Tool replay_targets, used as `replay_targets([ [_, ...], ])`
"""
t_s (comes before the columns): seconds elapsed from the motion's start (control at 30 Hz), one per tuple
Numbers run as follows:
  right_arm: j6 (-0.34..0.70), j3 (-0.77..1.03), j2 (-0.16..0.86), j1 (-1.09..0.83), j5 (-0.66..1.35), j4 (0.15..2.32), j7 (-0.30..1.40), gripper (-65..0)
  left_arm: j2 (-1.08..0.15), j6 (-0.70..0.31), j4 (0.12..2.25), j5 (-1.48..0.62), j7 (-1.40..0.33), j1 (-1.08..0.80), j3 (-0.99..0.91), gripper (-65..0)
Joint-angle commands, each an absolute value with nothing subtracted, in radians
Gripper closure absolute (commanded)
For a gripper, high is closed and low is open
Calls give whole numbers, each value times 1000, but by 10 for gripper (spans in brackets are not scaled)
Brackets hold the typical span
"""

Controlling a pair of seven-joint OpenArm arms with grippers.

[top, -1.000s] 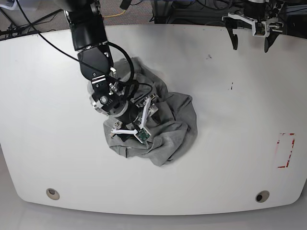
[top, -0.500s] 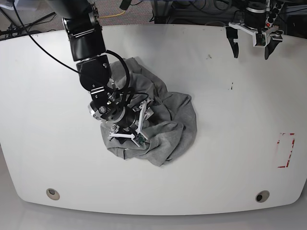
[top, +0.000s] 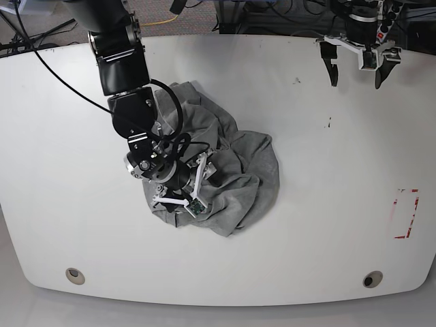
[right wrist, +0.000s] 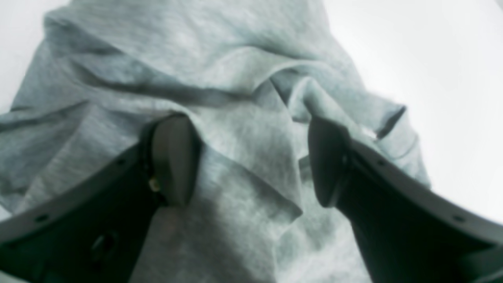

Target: Fold the T-shirt properly

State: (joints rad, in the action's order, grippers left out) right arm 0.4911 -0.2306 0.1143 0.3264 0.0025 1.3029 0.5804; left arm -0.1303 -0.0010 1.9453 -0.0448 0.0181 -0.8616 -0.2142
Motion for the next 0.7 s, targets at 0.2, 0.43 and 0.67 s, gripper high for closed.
replay_targets([
  [0.2, 489, -229, 77, 400, 10, 1225, 558, -411, -157, 7, 1962, -44, 47, -868, -222, -574],
  [0.43, 489, -229, 76, 403, 10, 1225, 541, -94, -157, 7, 1962, -44, 47, -840, -214, -574],
  [0.67, 489, -225, 87, 397, 10, 1331, 545, 0, -191, 7, 1963, -44, -2, -773, -104, -574],
])
